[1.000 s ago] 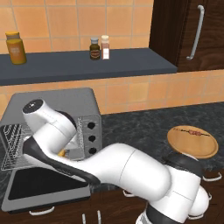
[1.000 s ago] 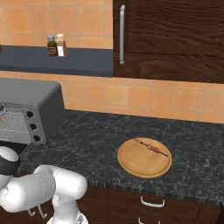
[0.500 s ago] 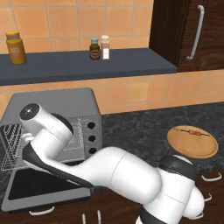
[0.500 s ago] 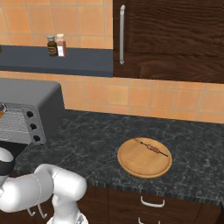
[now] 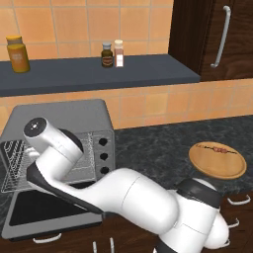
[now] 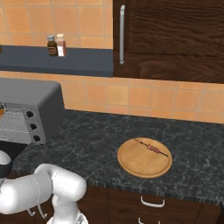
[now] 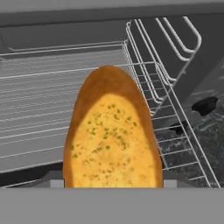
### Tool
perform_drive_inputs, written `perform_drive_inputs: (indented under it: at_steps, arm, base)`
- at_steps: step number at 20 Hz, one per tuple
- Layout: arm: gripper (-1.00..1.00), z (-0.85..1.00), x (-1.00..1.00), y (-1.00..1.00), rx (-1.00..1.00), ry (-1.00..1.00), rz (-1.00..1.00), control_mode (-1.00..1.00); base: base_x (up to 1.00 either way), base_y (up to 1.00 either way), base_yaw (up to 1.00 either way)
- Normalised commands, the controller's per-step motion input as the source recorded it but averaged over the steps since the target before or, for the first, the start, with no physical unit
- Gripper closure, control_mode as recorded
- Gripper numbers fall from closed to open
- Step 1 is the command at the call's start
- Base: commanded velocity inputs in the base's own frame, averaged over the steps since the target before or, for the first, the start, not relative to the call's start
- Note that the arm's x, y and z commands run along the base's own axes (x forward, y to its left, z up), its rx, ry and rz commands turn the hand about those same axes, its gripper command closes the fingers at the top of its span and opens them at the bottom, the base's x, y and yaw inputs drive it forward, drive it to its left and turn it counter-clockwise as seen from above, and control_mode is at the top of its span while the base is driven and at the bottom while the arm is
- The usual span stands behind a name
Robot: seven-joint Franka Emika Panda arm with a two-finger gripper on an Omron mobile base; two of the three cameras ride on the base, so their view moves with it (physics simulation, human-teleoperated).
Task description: Pick up the kebab skewer and baguette bread, and place them inside the toaster oven. Close the toaster oven door and start by setting the timer.
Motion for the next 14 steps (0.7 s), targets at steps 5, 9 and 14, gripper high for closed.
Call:
perform_drive_inputs:
  at_steps: [5, 9, 14]
  arm:
    - [1.00, 0.00, 0.00, 0.31, 0.16, -0.01, -0.54, -1.00]
    - [1.00, 0.00, 0.03, 0.17, 0.22, -0.02, -0.59, -1.00]
    - [1.00, 0.06, 0.23, 0.01, 0.27, -0.04, -0.53, -1.00]
  base:
    - [0.00, 0.00, 0.00]
    - [0.00, 0.00, 0.00]
    - [0.00, 0.00, 0.00]
